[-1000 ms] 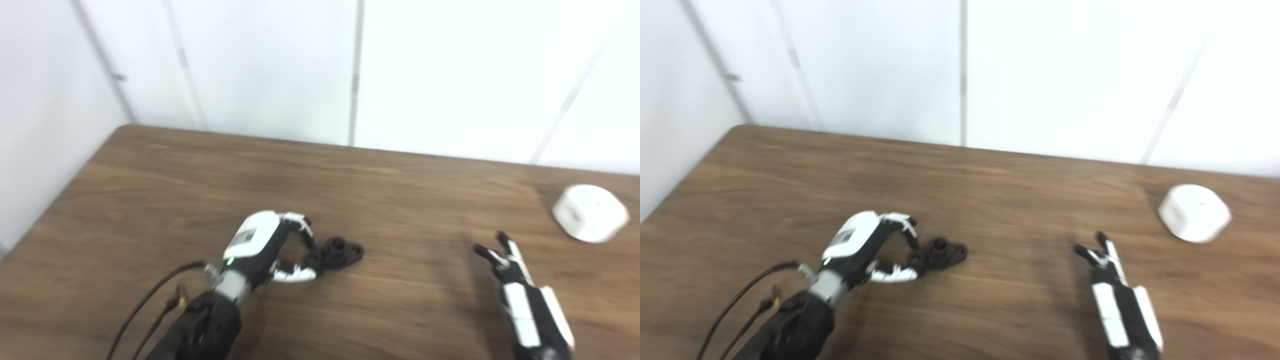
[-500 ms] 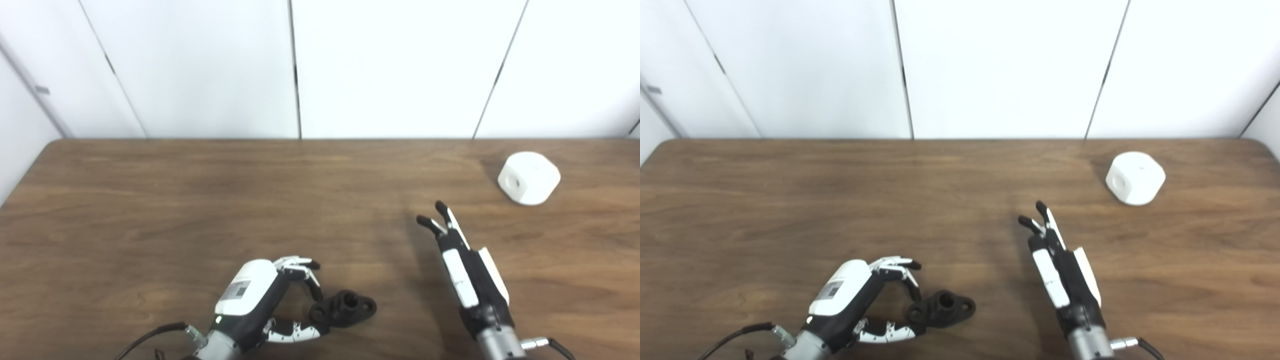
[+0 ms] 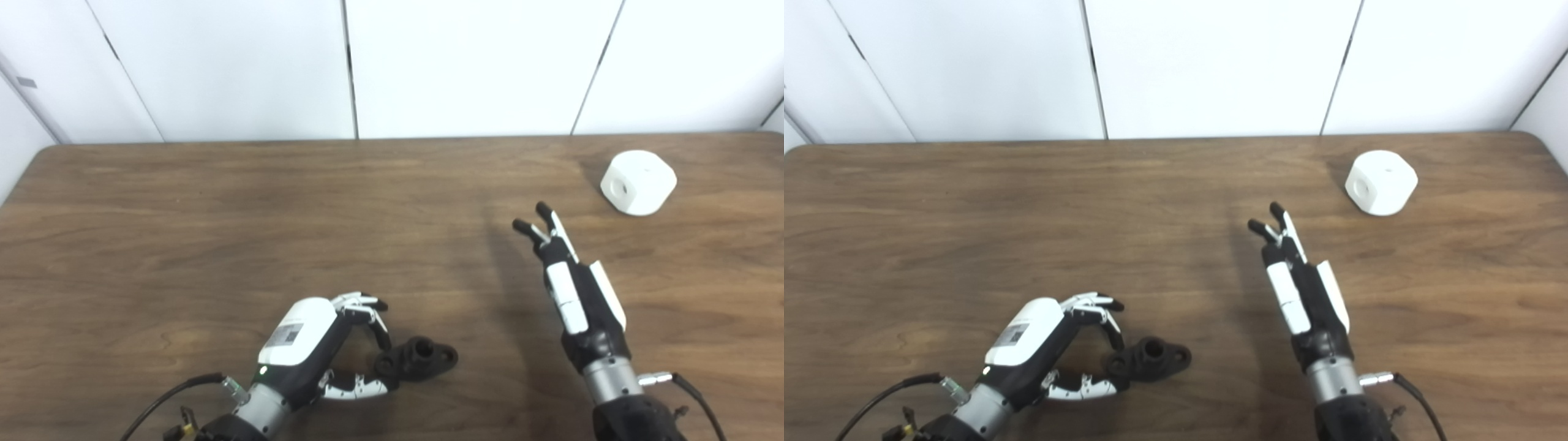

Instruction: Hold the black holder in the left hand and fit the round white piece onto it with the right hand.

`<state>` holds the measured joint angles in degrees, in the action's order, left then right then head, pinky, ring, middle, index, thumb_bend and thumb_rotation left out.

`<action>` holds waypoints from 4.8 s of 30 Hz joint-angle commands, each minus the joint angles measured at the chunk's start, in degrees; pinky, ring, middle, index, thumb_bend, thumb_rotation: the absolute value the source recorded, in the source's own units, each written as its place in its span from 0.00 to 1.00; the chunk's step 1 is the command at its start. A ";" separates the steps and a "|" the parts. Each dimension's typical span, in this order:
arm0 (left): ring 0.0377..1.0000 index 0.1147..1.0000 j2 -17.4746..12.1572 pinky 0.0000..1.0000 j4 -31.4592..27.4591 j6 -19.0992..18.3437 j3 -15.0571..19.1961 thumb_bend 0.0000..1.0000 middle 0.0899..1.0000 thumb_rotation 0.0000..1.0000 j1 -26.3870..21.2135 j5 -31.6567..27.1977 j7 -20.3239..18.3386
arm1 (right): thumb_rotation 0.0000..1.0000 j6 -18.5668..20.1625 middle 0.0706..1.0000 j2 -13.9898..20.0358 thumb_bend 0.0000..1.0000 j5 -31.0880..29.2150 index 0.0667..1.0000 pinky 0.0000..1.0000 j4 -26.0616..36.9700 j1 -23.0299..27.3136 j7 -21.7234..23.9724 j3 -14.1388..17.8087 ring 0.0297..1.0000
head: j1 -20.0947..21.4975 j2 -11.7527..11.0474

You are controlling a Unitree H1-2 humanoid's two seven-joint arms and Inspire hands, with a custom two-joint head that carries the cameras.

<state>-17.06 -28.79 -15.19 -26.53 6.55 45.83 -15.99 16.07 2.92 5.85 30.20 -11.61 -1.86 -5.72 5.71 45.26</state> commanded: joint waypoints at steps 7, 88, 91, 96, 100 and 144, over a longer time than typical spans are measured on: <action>0.85 0.42 -0.73 0.85 4.62 -1.74 -1.52 0.52 0.77 0.05 1.76 12.15 -4.61 | 1.00 0.48 0.85 1.09 0.69 -1.08 1.00 1.00 5.26 -6.12 0.96 3.34 0.98 | 0.45 0.47; 0.84 0.42 -0.66 0.83 8.32 7.09 5.23 0.52 0.76 0.05 4.62 15.40 -7.02 | 0.46 10.83 0.96 20.95 0.90 30.71 0.96 1.00 -33.23 36.18 7.01 8.68 1.00 | 16.66 -9.42; 0.84 0.42 -0.60 0.83 8.29 6.79 5.20 0.52 0.77 0.05 4.75 15.49 -7.31 | 0.45 10.83 0.96 20.53 0.90 30.84 0.95 1.00 -35.01 37.35 6.86 9.45 1.00 | 16.44 -9.59; 0.84 0.42 -0.80 0.84 8.52 7.38 5.04 0.52 0.76 0.05 4.87 15.61 -6.52 | 0.43 10.84 0.97 20.03 0.88 32.22 0.94 1.00 -37.19 38.87 6.91 9.77 1.00 | 16.53 -9.83; 0.83 0.42 -0.99 0.83 8.73 7.91 5.02 0.52 0.75 0.05 5.06 15.42 -5.68 | 0.42 10.84 0.96 19.57 0.86 33.21 0.94 1.00 -38.31 39.63 6.63 9.87 1.00 | 16.53 -10.33; 0.83 0.42 -0.54 0.83 6.39 6.71 5.72 0.52 0.75 0.05 5.43 16.00 -7.48 | 0.38 10.82 0.92 18.78 0.81 39.28 0.81 1.00 -41.39 37.67 1.74 9.85 0.98 | 16.76 -9.54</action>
<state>-15.49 -25.34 -5.39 -20.99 8.88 59.87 -17.68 27.09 20.29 44.24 -12.30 23.63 1.43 4.14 22.41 35.68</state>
